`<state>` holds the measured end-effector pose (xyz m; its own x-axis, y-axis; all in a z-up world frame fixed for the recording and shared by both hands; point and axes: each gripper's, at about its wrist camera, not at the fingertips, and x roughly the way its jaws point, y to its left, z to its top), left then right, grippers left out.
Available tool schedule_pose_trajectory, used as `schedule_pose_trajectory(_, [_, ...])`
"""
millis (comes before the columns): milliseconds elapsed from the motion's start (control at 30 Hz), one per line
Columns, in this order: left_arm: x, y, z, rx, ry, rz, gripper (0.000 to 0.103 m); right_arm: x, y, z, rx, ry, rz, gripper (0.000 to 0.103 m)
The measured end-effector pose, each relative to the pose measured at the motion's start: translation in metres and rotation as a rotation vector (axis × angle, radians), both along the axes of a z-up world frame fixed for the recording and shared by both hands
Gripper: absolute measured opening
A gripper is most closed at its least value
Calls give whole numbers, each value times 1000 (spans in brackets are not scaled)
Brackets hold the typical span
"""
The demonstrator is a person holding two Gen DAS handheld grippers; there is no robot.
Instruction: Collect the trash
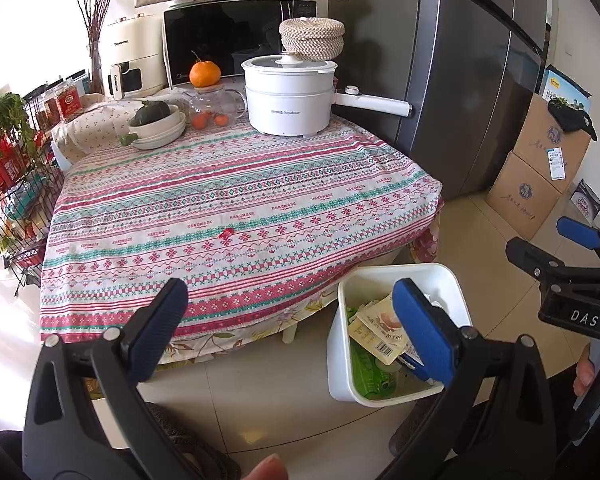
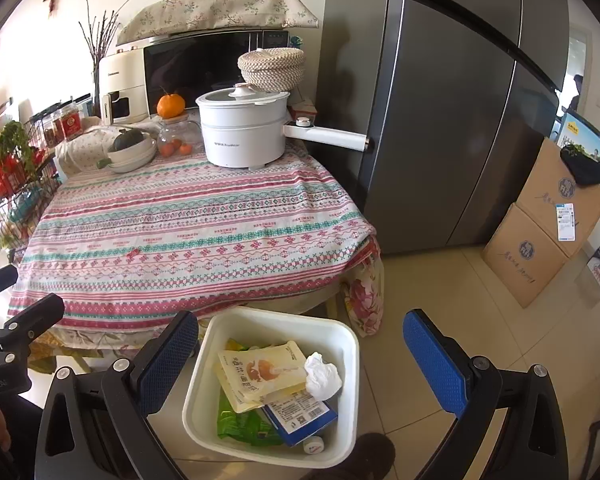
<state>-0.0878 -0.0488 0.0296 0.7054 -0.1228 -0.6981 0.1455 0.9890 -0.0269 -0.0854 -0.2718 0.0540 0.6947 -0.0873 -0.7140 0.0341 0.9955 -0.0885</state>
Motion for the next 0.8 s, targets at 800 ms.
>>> schedule_pose_trajectory(800, [7, 6, -4, -22, 49, -5, 102, 1, 2, -7, -10, 17, 14, 103])
